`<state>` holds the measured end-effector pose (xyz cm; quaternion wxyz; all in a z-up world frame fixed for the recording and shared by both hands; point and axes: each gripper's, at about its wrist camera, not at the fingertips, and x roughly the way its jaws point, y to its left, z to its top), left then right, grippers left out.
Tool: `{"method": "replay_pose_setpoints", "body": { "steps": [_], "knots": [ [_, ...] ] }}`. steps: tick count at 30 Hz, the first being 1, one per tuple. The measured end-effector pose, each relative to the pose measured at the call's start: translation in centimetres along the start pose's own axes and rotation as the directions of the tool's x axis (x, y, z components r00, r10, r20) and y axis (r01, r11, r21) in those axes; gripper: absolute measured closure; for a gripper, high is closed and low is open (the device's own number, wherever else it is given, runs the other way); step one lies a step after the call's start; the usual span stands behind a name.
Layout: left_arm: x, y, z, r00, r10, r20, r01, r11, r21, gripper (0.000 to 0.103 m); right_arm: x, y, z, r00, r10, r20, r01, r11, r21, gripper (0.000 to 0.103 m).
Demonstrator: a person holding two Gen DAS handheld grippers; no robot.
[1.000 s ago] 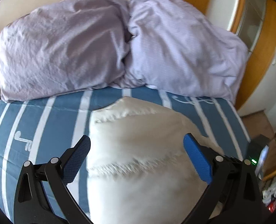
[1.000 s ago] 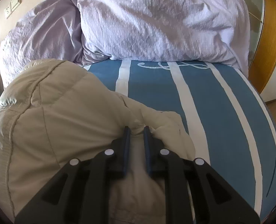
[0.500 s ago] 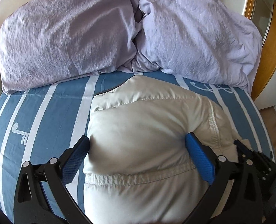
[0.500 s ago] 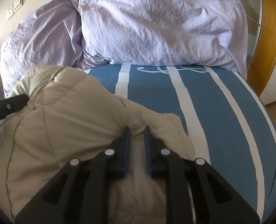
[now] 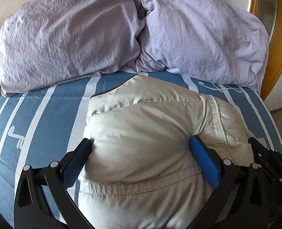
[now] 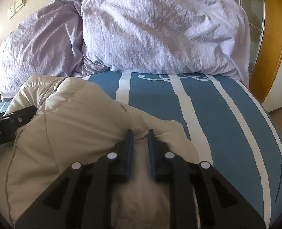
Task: Fold large clothes
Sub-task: 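Hold the jacket bundle with both grippers closed on its sides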
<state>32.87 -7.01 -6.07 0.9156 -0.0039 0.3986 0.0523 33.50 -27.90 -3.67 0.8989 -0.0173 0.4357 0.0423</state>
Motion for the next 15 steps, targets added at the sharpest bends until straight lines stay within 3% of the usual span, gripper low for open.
{"method": "replay_pose_setpoints", "body": {
  "steps": [15],
  "knots": [
    [1.5,0.3,-0.2,1.000,-0.018,0.019,0.018,1.000,-0.022,0.001,0.8,0.1,0.4,1.000,-0.024,0.017,0.024,1.000,-0.007,0.086]
  ]
}}
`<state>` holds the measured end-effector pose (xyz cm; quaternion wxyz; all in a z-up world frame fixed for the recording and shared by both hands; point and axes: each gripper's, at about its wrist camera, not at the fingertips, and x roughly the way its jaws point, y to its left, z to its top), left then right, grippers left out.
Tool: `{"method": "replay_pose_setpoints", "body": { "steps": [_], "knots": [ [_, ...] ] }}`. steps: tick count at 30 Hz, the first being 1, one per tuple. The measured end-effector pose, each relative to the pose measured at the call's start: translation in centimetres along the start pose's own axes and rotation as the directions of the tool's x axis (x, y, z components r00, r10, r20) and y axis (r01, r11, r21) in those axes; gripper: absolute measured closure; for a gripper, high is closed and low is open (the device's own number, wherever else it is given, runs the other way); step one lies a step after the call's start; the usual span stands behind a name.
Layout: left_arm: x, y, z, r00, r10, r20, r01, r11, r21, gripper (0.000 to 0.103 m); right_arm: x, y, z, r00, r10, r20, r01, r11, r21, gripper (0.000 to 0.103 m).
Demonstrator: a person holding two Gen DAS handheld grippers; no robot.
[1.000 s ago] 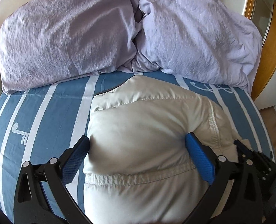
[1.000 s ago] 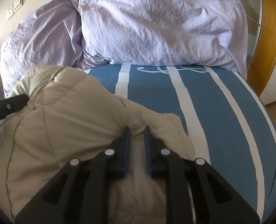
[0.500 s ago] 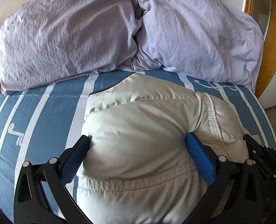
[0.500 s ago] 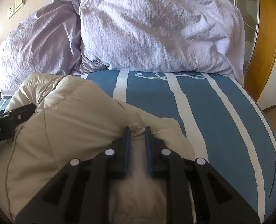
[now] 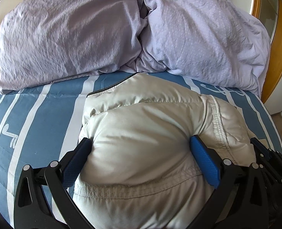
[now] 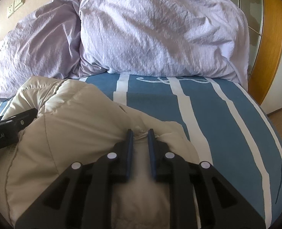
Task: Fold large clothes
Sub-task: 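Hold the jacket bundle with both grippers closed on its sides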
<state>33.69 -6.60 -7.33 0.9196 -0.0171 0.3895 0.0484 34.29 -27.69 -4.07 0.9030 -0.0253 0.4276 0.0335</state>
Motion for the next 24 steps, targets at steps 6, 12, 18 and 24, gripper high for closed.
{"method": "replay_pose_setpoints", "body": {
  "steps": [6,12,18,24],
  "knots": [
    [0.27,0.10,0.08,1.000,-0.003,0.001,0.003,1.000,-0.003,0.001,0.42,-0.11,0.20,1.000,0.004,-0.003,-0.004,1.000,0.003,0.086],
    [0.35,0.13,0.14,1.000,-0.004,0.001,0.004,1.000,-0.002,0.001,0.48,-0.09,0.18,1.000,0.004,-0.003,-0.004,1.000,0.002,0.086],
    [0.32,0.14,0.08,1.000,-0.004,0.003,0.004,1.000,0.000,0.001,0.48,-0.09,0.15,1.000,0.004,-0.003,-0.004,1.000,0.003,0.086],
    [0.14,0.04,0.13,1.000,0.003,0.005,-0.003,1.000,-0.003,0.001,0.72,-0.07,0.08,1.000,0.008,-0.009,-0.008,1.000,0.001,0.086]
  ]
}}
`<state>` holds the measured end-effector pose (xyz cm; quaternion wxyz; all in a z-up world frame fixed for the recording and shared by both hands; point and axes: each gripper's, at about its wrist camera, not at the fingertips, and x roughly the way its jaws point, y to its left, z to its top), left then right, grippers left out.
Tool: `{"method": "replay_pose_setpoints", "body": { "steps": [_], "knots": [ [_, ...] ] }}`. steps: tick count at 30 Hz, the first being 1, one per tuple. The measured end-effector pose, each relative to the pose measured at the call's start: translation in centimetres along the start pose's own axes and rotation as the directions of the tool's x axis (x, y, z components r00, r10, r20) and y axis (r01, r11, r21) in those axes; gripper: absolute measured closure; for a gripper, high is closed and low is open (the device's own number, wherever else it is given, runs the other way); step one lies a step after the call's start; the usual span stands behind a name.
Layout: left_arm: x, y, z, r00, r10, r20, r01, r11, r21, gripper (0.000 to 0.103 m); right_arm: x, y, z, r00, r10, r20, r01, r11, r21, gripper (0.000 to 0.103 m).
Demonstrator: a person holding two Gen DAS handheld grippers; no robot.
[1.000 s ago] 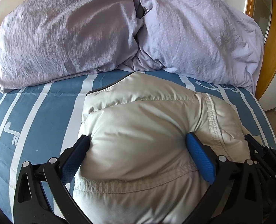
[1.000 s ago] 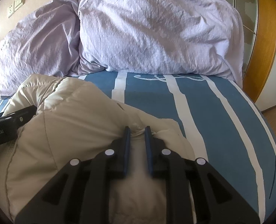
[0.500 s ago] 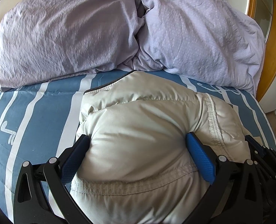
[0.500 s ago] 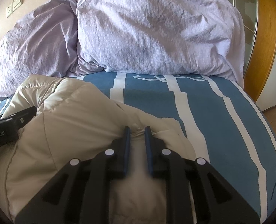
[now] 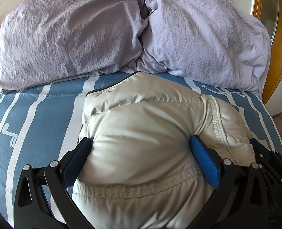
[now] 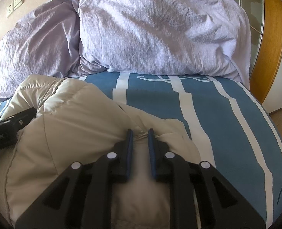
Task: Fold large clothes
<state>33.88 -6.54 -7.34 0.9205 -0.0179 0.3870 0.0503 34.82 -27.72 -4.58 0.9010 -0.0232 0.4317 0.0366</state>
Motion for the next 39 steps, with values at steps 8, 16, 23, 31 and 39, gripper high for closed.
{"method": "replay_pose_setpoints", "body": {
  "steps": [8,16,23,31,39],
  "knots": [
    [-1.0,-0.1,-0.6,1.000,0.003,0.012,-0.003,1.000,0.008,0.001,-0.8,0.2,-0.5,1.000,-0.025,-0.016,0.024,1.000,-0.011,0.086],
    [-1.6,0.5,-0.2,0.999,-0.022,-0.043,0.022,1.000,0.000,0.001,-1.4,0.5,0.5,0.993,-0.040,-0.111,0.037,0.999,-0.030,0.083],
    [-4.8,3.1,0.2,0.991,-0.077,-0.112,0.070,0.995,-0.066,0.001,-6.7,-2.2,2.1,0.996,0.038,-0.079,-0.032,0.996,0.080,0.009],
    [-7.0,6.4,-0.9,0.977,-0.139,-0.163,0.123,0.987,-0.102,0.001,-6.0,-7.2,1.3,0.937,0.249,-0.246,-0.182,0.947,0.263,0.002],
    [-7.4,6.3,-1.7,0.965,-0.180,-0.191,0.166,0.982,-0.088,0.001,-2.3,-7.8,-1.1,0.804,0.480,-0.351,-0.309,0.842,0.443,0.002]
  ]
}}
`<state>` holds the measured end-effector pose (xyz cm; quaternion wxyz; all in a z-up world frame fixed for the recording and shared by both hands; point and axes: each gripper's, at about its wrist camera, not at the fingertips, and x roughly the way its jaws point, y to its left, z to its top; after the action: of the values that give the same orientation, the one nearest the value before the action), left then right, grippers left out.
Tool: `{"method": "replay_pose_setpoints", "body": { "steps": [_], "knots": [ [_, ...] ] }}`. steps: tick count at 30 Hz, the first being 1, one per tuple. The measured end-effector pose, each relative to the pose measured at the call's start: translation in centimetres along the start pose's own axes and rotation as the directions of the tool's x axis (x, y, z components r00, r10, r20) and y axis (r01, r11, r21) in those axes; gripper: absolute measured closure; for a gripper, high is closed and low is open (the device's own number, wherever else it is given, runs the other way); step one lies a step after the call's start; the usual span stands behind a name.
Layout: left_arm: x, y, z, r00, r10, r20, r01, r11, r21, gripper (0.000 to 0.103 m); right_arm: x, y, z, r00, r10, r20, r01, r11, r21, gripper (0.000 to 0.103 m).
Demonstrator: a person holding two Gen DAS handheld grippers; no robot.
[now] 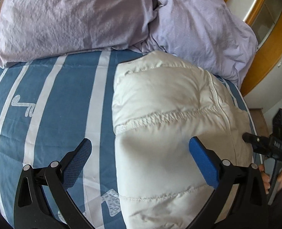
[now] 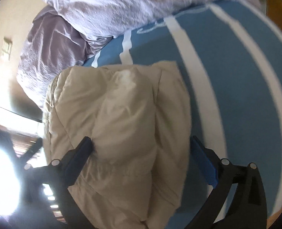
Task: Fold large clothes
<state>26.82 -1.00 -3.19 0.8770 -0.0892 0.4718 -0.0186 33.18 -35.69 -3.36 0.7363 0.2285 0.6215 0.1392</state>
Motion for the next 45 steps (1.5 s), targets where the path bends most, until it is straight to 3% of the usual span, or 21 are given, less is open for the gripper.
{"method": "replay_pose_setpoints", "body": {
  "steps": [8,14,21,28,31,38,45],
  "knots": [
    [1.7,1.2,0.4,0.991,-0.120,-0.063,0.116,0.992,-0.058,0.001,2.7,-1.4,0.6,0.985,0.142,-0.093,-0.133,0.986,0.099,0.002],
    [2.7,2.0,1.0,0.977,-0.195,-0.086,0.187,0.978,-0.092,0.001,3.6,-1.7,1.3,0.972,0.200,-0.125,-0.186,0.976,0.116,0.002],
    [4.9,3.4,1.1,0.936,-0.323,-0.141,0.294,0.936,-0.191,0.001,3.8,-1.9,1.2,0.963,0.242,-0.115,-0.229,0.966,0.117,0.002],
    [6.0,4.3,0.4,0.897,-0.424,-0.127,0.378,0.883,-0.277,0.001,3.5,-2.1,1.0,0.960,0.263,-0.098,-0.252,0.961,0.114,0.003],
    [6.0,4.6,0.2,0.885,-0.454,-0.105,0.406,0.861,-0.306,0.004,3.5,-2.3,0.8,0.952,0.295,-0.084,-0.284,0.951,0.118,0.013],
    [5.1,4.8,0.8,0.870,-0.486,-0.084,0.441,0.843,-0.308,0.027,2.7,-2.3,0.8,0.931,0.363,-0.052,-0.356,0.929,0.105,0.041],
    [3.8,6.1,2.9,0.871,-0.490,-0.039,0.457,0.836,-0.305,0.032,2.9,0.0,2.6,0.917,0.399,-0.027,-0.396,0.916,0.069,0.052]
  ]
}}
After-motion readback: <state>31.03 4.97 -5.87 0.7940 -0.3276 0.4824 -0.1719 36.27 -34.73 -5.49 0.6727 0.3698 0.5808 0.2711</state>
